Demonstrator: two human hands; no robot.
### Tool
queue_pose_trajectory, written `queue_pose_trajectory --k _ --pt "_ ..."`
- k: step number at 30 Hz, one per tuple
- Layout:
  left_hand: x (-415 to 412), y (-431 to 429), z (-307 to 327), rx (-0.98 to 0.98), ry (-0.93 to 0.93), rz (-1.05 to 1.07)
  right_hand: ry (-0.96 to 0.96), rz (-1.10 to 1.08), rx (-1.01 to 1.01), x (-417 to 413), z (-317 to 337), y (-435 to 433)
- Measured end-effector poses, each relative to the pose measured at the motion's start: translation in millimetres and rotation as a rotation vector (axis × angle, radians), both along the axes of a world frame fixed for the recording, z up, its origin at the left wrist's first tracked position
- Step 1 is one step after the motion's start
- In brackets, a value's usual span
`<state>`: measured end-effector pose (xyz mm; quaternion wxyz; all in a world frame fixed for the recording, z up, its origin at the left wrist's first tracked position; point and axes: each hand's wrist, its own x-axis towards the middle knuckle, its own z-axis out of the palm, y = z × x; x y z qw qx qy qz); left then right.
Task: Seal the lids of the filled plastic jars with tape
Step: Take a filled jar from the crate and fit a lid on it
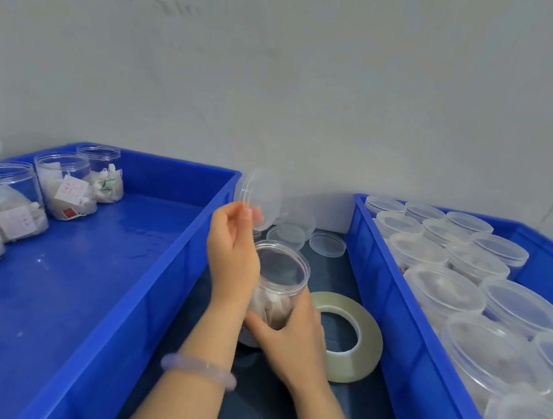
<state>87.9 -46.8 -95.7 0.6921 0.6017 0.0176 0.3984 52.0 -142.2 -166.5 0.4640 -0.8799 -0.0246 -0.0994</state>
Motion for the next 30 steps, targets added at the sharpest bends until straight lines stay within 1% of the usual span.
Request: queue_pose_trajectory --k 2,3,5,6,7,8,9,10,11,12,13,14,15,16,17,18,19,20,21,22,23,26,28,30 --pt "-15 -1 -5 0.107 -0.117 0.05 0.031 0.027 0.035 -2 4 0" --pt "-17 0 -5 0.118 -0.115 0.05 0.024 0.037 0.021 -2 4 0" --pt "-22 4 -2 0.077 -0.068 0.024 -0.014 0.06 -0.032 -6 8 1" --pt "-23 7 -1 0.043 -0.076 0.027 -0.029 0.092 -0.041 -7 12 2" --pt "-26 10 2 0.012 -0.104 0.032 -0.048 0.116 -0.004 -7 16 0" --pt "-29 13 3 0.0 -0.143 0.023 -0.08 0.113 0.123 -9 24 -4" --pt "-33 15 5 0.021 -0.182 -0.006 -0.139 0.106 0.3 -10 36 -7" --pt "-36 15 6 0.078 -0.211 -0.055 -0.227 0.114 0.476 -11 51 -10" --pt "-38 13 6 0.163 -0.231 -0.117 -0.283 0.134 0.6 -10 67 -10" --pt "-40 11 7 0.255 -0.256 -0.176 -0.311 0.16 0.647 -9 81 -7" --pt "-41 9 8 0.334 -0.291 -0.223 -0.325 0.172 0.627 -5 90 -3" --pt "-42 9 8 0.374 -0.322 -0.235 -0.339 0.149 0.56 1 96 1" --pt "-39 11 5 0.364 -0.337 -0.206 -0.356 0.106 0.478 6 100 5" --pt "-35 14 0 0.299 -0.316 -0.153 -0.365 0.063 0.388 11 104 6" --pt "-31 19 -9 0.183 -0.239 -0.089 -0.345 0.037 0.284 16 107 5" --pt "-28 23 -18 0.04 -0.101 -0.062 -0.289 0.037 0.149 21 107 3" --pt "-25 24 -30 -0.088 0.076 -0.11 -0.209 0.069 0.002 25 104 -1" --pt "-22 23 -42 -0.171 0.25 -0.204 -0.128 0.127 -0.112 29 99 -2" --pt "-18 20 -54 -0.18 0.38 -0.286 -0.062 0.19 -0.176 31 92 0" --pt "-15 16 -62 -0.158 0.46 -0.319 -0.025 0.236 -0.205 31 86 4" --pt "-13 13 -67 -0.138 0.483 -0.299 -0.025 0.268 -0.214 31 83 8" --pt "-8 15 -71 -0.086 0.428 -0.197 -0.041 0.36 -0.258 37 89 15" --pt "-5 18 -74 -0.052 0.397 -0.205 -0.008 0.443 -0.343 45 98 19" --pt "-2 20 -75 -0.072 0.397 -0.242 0.039 0.516 -0.381 51 104 23"
